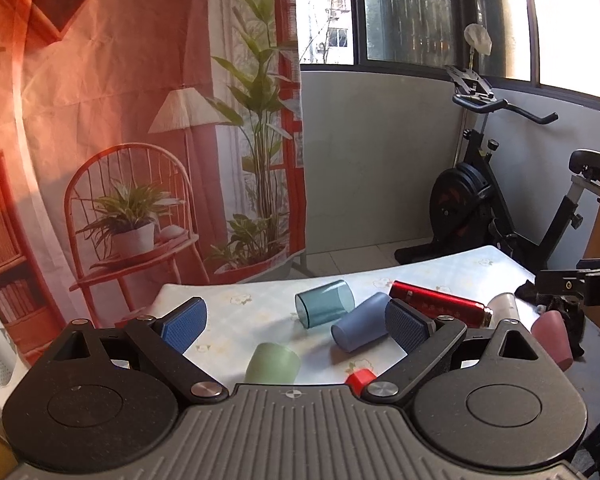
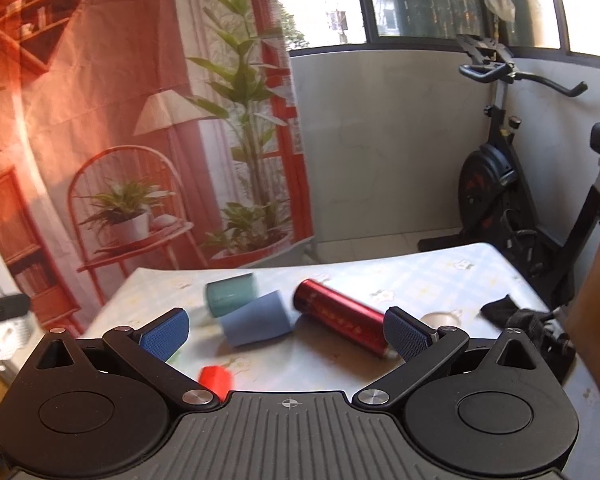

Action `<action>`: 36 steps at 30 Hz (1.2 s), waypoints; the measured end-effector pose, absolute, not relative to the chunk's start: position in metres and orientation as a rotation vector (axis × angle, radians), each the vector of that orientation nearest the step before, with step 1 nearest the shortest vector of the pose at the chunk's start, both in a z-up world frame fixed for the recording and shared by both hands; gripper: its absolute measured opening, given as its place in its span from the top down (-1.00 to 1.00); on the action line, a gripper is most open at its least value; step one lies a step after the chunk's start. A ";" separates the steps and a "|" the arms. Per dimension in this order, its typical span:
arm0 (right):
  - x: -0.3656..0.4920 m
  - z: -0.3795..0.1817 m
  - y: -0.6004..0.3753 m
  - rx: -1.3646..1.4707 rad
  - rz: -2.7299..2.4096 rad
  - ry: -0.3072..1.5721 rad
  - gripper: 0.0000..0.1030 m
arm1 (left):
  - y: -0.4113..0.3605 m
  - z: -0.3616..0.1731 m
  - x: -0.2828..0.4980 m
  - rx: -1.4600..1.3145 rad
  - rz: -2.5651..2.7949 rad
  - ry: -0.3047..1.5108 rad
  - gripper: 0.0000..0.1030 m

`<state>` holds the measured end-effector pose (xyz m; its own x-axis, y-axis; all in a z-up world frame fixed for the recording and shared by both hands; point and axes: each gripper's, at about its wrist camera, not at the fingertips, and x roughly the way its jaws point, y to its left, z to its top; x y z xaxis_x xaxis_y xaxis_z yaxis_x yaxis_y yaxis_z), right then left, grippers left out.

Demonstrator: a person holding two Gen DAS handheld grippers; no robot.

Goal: Flip cup upright
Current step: 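Reach the left tool down and grasp the sage-green cup lying sideways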

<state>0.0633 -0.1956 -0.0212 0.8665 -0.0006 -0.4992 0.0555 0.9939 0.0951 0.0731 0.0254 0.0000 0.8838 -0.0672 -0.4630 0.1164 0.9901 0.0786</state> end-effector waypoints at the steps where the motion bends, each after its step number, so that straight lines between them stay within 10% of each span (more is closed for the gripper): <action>1: 0.073 -0.026 -0.199 0.104 -0.046 0.527 -0.99 | 0.029 -0.001 0.085 0.093 -0.113 0.478 -0.89; 21: 0.175 -0.117 -0.261 0.300 -0.166 0.624 -1.00 | 0.020 -0.106 0.329 0.146 -0.334 0.751 -0.45; 36: 0.173 -0.137 -0.248 0.294 -0.107 0.681 -1.00 | 0.096 -0.165 0.294 -0.018 -0.301 1.040 -0.54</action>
<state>0.1735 -0.2478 -0.1366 0.7734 -0.0017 -0.6339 0.1925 0.9534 0.2323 0.2945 0.0959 -0.1647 0.4687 -0.2539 -0.8461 0.2365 0.9589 -0.1567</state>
